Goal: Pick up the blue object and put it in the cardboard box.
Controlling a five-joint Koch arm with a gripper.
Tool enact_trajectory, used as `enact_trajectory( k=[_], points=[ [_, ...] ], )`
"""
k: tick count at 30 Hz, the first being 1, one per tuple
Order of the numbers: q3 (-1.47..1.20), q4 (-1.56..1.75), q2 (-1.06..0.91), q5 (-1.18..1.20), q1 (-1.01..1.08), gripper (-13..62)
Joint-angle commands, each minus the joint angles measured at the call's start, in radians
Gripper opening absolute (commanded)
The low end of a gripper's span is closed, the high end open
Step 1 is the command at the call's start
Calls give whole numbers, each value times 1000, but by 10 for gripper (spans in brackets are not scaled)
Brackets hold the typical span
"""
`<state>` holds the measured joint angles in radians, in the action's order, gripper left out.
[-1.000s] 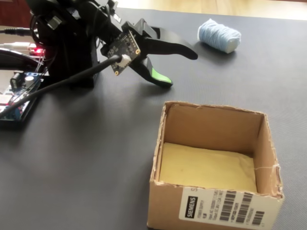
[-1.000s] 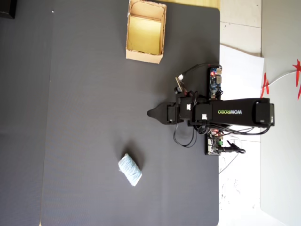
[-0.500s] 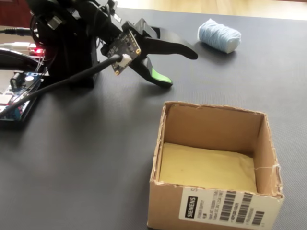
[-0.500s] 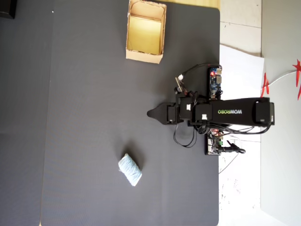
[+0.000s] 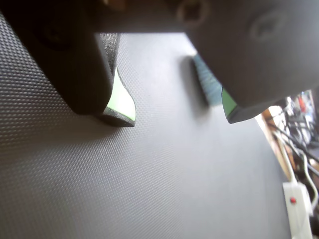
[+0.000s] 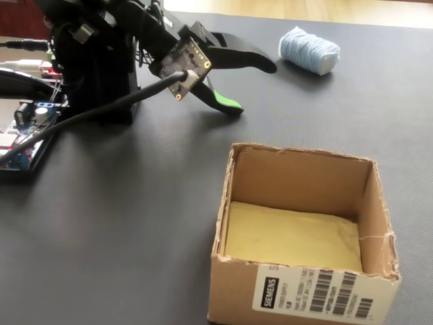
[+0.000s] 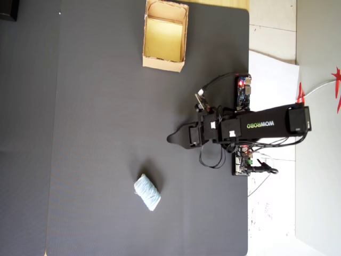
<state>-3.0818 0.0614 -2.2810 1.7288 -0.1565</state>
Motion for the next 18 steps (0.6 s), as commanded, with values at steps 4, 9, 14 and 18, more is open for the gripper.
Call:
enact_trajectory(
  k=[4, 9, 14, 18],
  points=[
    [-35, -87, -83, 26, -94, 338],
    [-35, -84, -83, 9, -184, 338],
    [-34, -84, -81, -8, -259, 331],
    [-18, -98, -78, -14, -313, 331]
  ],
)
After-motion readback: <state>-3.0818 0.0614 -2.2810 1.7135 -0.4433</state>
